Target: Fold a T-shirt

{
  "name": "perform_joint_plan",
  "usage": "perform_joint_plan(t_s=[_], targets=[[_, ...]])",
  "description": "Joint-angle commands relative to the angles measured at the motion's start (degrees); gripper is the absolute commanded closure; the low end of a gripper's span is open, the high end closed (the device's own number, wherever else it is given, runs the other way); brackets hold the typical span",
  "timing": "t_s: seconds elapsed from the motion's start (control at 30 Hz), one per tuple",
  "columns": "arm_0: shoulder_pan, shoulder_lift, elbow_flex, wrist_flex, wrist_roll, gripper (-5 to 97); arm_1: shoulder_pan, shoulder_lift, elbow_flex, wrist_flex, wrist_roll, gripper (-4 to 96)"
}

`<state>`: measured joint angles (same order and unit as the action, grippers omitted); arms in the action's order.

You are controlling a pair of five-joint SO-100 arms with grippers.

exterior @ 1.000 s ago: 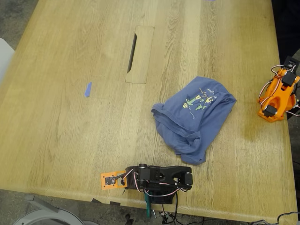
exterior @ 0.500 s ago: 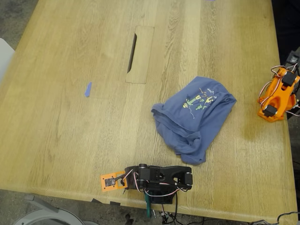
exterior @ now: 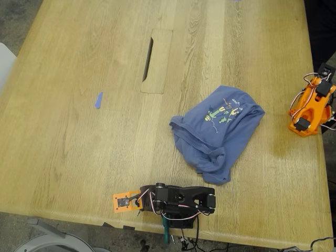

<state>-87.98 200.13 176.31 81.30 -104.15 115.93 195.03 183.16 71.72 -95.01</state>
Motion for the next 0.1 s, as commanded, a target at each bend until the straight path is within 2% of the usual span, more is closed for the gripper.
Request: perform_joint_plan(t_s=[0.0,0.07], targets=[[0.53,6.68,-0.62,0.53,-0.26,92,4.66,0.09,3.96,0.26,-0.53,88.2],[0.53,6.68,-0.62,0.53,-0.26,92,4.57,0.09,3.96,0.26,-0.44,88.2]])
